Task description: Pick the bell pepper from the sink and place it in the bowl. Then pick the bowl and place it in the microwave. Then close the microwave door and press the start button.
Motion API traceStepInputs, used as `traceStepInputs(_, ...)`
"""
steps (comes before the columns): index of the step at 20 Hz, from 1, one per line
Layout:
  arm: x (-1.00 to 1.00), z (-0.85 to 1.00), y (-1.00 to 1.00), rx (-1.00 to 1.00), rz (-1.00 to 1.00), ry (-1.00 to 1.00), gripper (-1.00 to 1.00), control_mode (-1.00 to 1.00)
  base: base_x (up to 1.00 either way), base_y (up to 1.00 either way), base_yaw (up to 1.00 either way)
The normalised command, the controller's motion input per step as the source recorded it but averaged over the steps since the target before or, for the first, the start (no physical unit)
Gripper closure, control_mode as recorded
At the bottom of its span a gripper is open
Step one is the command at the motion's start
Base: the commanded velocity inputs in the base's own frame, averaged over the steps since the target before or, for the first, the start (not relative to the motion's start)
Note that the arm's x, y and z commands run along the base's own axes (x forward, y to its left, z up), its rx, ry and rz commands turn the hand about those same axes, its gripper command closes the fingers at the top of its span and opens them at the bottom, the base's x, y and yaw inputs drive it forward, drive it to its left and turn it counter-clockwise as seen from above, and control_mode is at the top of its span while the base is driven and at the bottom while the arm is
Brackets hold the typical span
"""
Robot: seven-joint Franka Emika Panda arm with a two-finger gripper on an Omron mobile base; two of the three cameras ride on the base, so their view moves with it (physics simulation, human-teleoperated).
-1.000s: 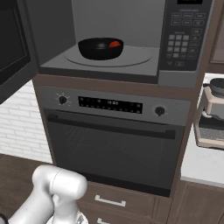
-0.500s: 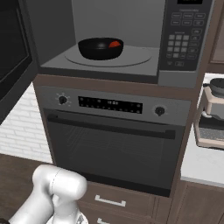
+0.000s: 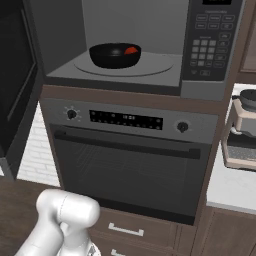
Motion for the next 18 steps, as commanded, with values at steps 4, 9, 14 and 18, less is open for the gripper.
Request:
traceStepInputs(4,0.21,0.20,-0.29,0.00,0.44,-0.08,-1.00,-1.00,0.00,0.00,0.00)
traceStepInputs(9,0.46,0.21,-0.09,0.00,0.43,0.00,-1.00,-1.00,0.00,0.00,0.00)
traceStepInputs(14,0.66,0.06,-0.04,0.01,0.41,0.00,-1.00,-1.00,0.00,0.00,0.00)
traceStepInputs(18,0.89,0.00,-0.08,0.00,0.34,0.00,-1.00,-1.00,0.00,0.00,0.00)
